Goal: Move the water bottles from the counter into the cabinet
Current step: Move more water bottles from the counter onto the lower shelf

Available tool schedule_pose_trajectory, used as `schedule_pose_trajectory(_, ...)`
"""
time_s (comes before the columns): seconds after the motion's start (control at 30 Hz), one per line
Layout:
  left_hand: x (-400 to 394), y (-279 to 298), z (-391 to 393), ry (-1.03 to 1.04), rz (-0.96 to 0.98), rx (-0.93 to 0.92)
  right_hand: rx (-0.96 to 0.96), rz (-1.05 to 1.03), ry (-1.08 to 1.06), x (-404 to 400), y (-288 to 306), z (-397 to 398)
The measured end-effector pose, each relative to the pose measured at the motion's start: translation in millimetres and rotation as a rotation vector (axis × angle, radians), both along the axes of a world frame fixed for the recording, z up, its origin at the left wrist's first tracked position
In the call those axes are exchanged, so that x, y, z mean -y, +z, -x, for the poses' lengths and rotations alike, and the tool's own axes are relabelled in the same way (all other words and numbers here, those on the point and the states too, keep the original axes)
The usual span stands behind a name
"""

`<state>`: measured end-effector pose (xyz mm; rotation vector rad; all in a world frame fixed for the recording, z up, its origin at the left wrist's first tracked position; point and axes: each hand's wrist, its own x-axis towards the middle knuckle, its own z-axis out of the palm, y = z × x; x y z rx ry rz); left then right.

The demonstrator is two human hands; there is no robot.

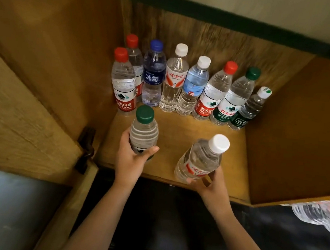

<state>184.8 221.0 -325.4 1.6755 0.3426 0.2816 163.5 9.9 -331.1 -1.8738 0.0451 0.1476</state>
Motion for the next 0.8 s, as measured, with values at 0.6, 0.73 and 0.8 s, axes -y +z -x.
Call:
schedule_pose_trajectory(0.6, 1, -51, -19, 0.135, -0.074, -0.126, 0.046, 0.173, -0.002, -66, -6, -107)
schedule_pose_trajectory(0.73, -4, -42, -63, 0.181, -0.103, -0.119, 0.027, 0.235, -0.001, -80, -3, -132)
schedule_pose_trajectory(0.8, -8, -38, -82, 0.202, -0.117, -0.132, 0.015, 0.268, -0.010, -87, -1, -143)
